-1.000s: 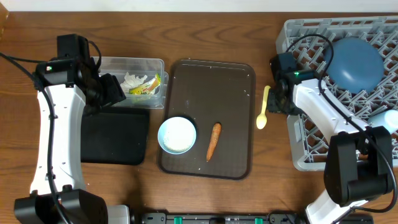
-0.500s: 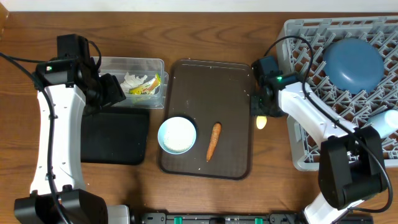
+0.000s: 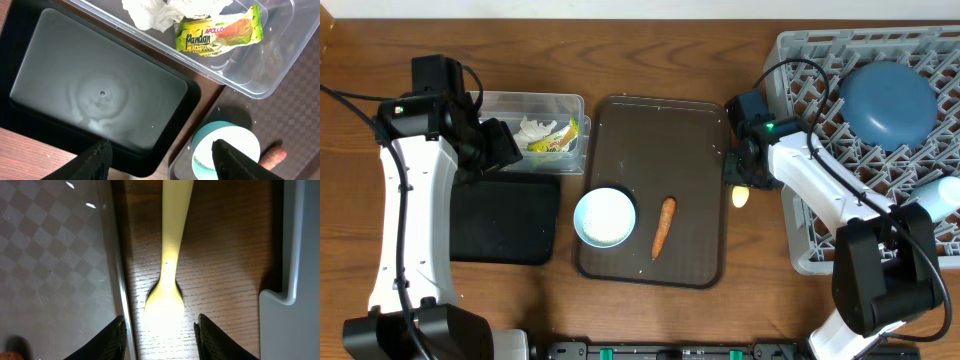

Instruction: Sort waste into correct bins and load items into the dishwasher rack

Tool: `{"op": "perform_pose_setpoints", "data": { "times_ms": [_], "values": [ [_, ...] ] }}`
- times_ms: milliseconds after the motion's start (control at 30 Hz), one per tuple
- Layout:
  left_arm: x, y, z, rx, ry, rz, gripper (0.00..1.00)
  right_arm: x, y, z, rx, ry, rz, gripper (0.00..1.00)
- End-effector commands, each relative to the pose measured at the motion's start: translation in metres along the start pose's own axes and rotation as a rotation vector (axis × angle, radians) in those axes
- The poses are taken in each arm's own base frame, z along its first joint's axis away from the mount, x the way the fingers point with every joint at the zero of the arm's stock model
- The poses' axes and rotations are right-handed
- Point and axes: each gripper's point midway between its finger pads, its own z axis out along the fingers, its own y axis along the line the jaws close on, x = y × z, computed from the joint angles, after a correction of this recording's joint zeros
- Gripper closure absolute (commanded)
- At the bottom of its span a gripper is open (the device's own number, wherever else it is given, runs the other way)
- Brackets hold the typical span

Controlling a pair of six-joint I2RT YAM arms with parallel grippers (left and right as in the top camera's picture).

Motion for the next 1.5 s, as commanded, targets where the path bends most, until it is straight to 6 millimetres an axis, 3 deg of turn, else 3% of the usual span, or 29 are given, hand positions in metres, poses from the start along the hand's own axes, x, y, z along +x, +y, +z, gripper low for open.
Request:
{"op": "perform_pose_setpoints", "data": {
  "times_ms": [0,367,733,1133,1333,1467],
  "values": [
    [0.000,0.001,-0.002,-0.003,-0.005,-0.005,0.34,0.005,-0.008,0.008,0.042,0.007,0.033,0.56],
    [0.000,0.001,-0.002,-0.003,-0.005,-0.005,0.34,0.016,-0.012,0.032,0.035,-0.010,0.031,0.51],
    [0.000,0.001,-0.002,-0.003,-0.005,-0.005,0.34,0.022,-0.014,0.047,0.023,-0.030,0.027,0.52],
    [0.000,0.001,-0.002,-0.003,-0.005,-0.006,0.34,0.025,-0.014,0.049,0.021,-0.025,0.026,0.57],
    [0.000,0.001,-0.002,-0.003,-0.005,-0.005,0.34,0.034,0.000,0.049,-0.065,0.028,-0.052,0.57],
    [0.000,0.001,-0.002,-0.003,-0.005,-0.005,0.33,0.041,-0.004,0.049,-0.050,0.056,-0.055,0.57]
  ]
}}
